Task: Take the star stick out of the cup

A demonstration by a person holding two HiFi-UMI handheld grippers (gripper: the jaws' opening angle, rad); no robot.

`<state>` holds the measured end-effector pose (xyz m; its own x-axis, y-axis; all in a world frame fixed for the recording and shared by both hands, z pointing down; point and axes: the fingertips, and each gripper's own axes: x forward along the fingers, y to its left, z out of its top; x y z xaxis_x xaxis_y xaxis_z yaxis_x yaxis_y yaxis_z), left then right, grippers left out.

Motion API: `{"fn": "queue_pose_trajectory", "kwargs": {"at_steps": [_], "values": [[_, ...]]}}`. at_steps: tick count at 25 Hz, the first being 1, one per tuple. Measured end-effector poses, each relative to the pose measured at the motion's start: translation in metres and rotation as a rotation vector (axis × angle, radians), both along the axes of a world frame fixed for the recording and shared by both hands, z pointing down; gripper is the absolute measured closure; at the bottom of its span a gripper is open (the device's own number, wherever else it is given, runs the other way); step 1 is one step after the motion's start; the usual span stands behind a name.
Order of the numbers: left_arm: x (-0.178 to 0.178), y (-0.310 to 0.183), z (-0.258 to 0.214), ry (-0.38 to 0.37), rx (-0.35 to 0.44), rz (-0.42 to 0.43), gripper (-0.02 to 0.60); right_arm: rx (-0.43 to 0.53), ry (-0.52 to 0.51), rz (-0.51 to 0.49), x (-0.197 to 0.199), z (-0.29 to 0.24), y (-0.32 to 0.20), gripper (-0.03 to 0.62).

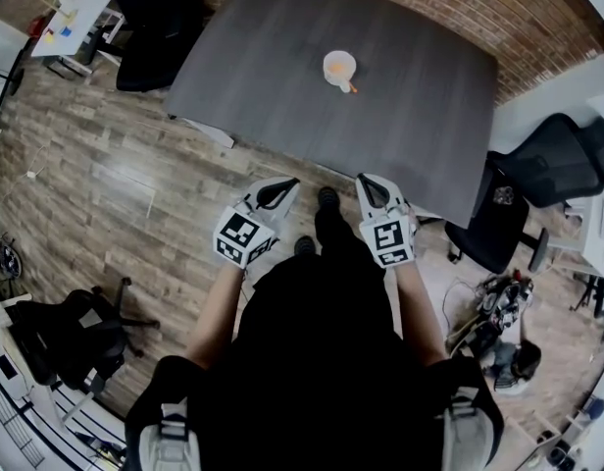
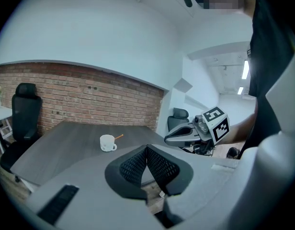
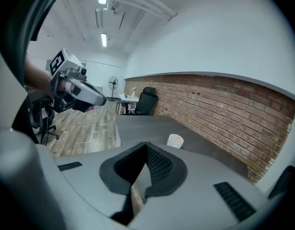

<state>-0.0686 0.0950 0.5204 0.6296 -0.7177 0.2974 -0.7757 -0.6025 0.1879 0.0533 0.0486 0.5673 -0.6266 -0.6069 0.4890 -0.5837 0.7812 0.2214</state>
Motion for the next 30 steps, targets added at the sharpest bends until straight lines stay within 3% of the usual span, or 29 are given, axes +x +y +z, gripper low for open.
{"fn": "queue_pose_trajectory", "kwargs": {"at_steps": [11,20,30], "values": [[-0.009,-0.013,0.012,0.001,-0.042,-0.009,0.579,-0.027,-0.004,0.000,-0.009,0.008,-0.024,0.595],[-0.020,-0.051,-0.008,0.006,-0.007,-0.033,0.579,-0.031,-0.013,-0.007,-0.018,0.004,-0.064,0.595],[-0.017,-0.101,-0.002,-0.035,-0.021,-0.035,0.579,-0.029,-0.040,0.002,-0.010,0.010,-0.120,0.595]]}}
